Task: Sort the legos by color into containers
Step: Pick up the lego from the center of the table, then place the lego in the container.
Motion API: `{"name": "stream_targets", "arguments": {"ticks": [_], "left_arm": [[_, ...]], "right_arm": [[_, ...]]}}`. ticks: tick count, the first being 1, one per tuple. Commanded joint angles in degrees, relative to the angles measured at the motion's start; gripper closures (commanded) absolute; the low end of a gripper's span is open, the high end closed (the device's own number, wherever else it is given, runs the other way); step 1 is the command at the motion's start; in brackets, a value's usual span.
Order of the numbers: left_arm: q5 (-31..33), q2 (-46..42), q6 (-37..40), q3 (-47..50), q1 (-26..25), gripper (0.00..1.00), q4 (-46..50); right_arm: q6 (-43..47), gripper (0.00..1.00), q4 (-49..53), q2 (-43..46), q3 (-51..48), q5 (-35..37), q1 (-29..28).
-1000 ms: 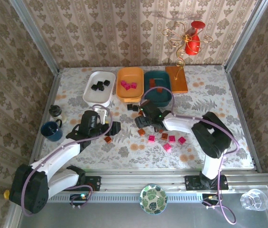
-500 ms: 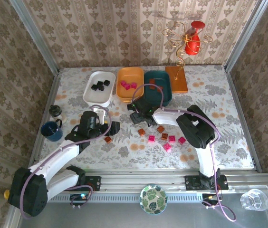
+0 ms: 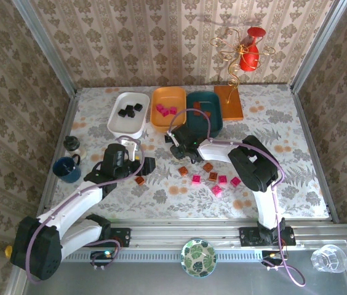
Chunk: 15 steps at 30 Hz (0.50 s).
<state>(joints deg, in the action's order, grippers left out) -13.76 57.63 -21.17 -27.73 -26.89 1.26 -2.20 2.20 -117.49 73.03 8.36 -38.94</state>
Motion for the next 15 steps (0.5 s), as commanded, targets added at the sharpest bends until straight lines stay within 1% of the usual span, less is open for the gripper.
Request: {"name": "stream_targets", "arguments": {"ticks": [1, 3, 5, 7, 9, 10, 12, 15], "left_arm": [[-1.28, -0.49, 0.45, 0.39, 0.35, 0.19, 0.25], [-1.69, -0.5, -0.04, 0.56, 0.4, 0.19, -0.06], [-2.04, -0.31, -0.81, 1.04, 0.36, 0.19, -1.16], [-2.53, 0.18, -1.84, 1.36, 0.35, 0.19, -2.81], [-3.26, 0.63, -2.58, 1.28, 0.35, 0.19, -3.89], [-3.44, 0.65, -2.7, 1.35, 0.35, 0.19, -4.21], [-3.39, 0.17, -2.96, 1.66, 0.35, 0.19, -4.54], [-2.92, -0.92, -3.08, 2.23, 0.35, 0.19, -4.12]], "right_arm": [[-1.9, 0.66, -3.54, 3.26, -3.27, -0.2, 0.27], [-4.17, 0.67, -7.12, 9.23, -8.56, -1.91, 0.49], [-7.89, 0.66, -12.94, 16.0, -14.72, -5.81, 2.18], [-13.32, 0.66, -19.91, 21.26, -19.7, -10.78, 6.05], [-16.89, 0.67, -23.48, 23.4, -21.07, -12.45, 9.63], [-17.5, 0.67, -23.37, 23.41, -20.3, -11.65, 10.79], [-17.88, 0.67, -20.55, 22.12, -17.64, -7.89, 11.96], [-19.01, 0.67, -14.07, 17.09, -10.33, -0.42, 13.61]]}}
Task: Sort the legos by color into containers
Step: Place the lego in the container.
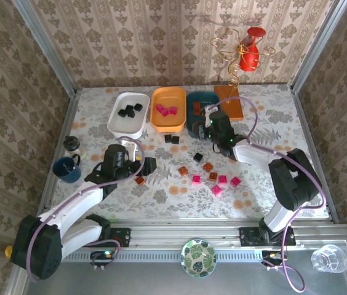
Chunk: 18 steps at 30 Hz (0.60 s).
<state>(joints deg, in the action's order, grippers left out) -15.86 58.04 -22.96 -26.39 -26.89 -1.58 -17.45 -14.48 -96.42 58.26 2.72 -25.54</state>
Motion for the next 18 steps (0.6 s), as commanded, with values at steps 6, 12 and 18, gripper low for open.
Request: {"name": "stream_targets", "arguments": {"ticks": [6, 12, 18], "left_arm": [[-0.84, -3.8, -0.86, 0.82, 0.37, 0.19, 1.66], [0.93, -6.17, 0.45, 0.64, 0.35, 0.18, 8.0], [8.9, -7.9, 1.64, 1.12, 1.84, 0.17, 16.1]], "right_arm": [[-5.23, 0.64, 6.91, -16.07, 18.4, 9.91, 2.2], [-4.76, 0.44, 12.73, -20.67, 26.29, 11.28, 3.02], [-4.38, 0.26, 10.54, -8.44, 14.0, 6.16, 2.73]]}}
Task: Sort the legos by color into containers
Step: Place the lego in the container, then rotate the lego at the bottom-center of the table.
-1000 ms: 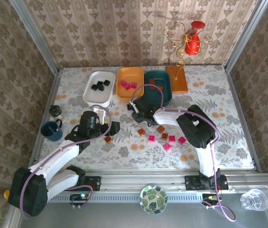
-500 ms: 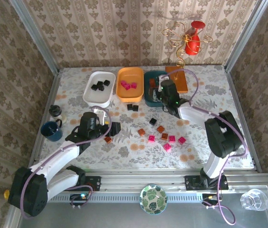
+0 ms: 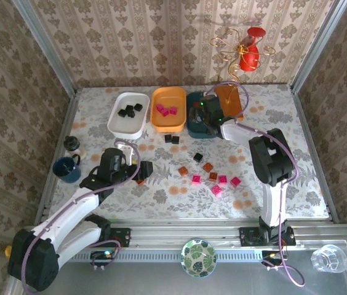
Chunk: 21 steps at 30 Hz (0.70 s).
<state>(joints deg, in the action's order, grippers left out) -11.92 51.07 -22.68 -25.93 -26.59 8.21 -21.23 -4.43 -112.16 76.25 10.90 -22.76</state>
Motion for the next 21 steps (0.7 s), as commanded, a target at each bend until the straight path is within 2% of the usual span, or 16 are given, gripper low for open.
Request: {"name": "stream_targets", "arguments": {"ticks": [1, 7, 10, 15, 21], "left_arm": [[5.94, -0.9, 0.9, 0.77, 1.72, 0.17, 7.69], [7.72, -1.31, -5.45, 2.57, 0.77, 0.17, 13.47], [9.31, -1.33, -8.39, 4.48, -2.62, 0.17, 13.88], [8.11, 1.76, -11.09, 5.72, -5.94, 0.2, 9.74], [7.78, 10.29, -11.89, 4.11, -7.6, 0.25, 2.29]], "right_arm": [[-0.99, 0.25, 0.27, 10.32, -7.27, -3.1, -0.4], [1.11, 0.19, 1.06, 28.36, -24.39, -4.07, -6.88], [2.01, 0.17, 3.16, 33.85, -28.79, -3.73, -8.82], [3.27, 0.16, 0.74, 36.23, -33.95, -3.18, -9.23], [2.76, 0.16, -2.06, 35.67, -35.42, -4.86, -9.24]]}}
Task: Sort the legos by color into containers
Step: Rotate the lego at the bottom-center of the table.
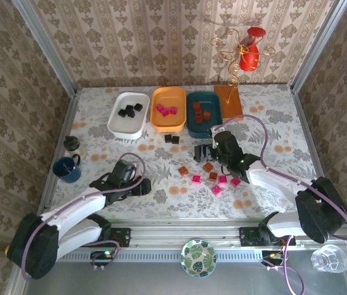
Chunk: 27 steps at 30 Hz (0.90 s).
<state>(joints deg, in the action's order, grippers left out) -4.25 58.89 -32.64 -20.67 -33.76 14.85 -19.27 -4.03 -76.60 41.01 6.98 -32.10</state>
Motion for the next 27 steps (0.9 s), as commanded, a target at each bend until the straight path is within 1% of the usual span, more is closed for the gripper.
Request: {"name": "stream_targets", "arguments": {"ticks": [1, 8, 11, 13, 20, 27], "left_arm": [[0.27, 4.16, -1.37, -1.58, -0.52, 0.27, -5.54], [4.89, 13.28, 1.17, -7.28, -2.59, 0.39, -9.28], [7.24, 16.05, 2.01, -9.64, -4.04, 0.46, -8.99], [9.28, 17.27, 2.79, -11.3, -5.02, 0.48, -8.06], [12.11, 19.55, 3.87, -15.24, -6.6, 0.48, -5.98], [11.9, 22.69, 4.76, -17.08, -6.94, 0.5, -6.33]], "right_arm": [[0.75, 0.16, -2.59, 0.46, -0.51, -1.08, 0.03], [0.99, 0.15, -3.29, 4.8, -3.45, 0.11, 0.02], [1.24, 0.15, -3.14, 6.04, -3.9, 0.57, 0.02], [1.26, 0.15, -3.12, 6.3, -4.01, 0.57, 0.07], [1.51, 0.15, -2.92, 5.85, -4.01, 0.35, 0.02], [1.84, 0.15, -2.67, 6.19, -4.1, 0.73, 0.04]]}}
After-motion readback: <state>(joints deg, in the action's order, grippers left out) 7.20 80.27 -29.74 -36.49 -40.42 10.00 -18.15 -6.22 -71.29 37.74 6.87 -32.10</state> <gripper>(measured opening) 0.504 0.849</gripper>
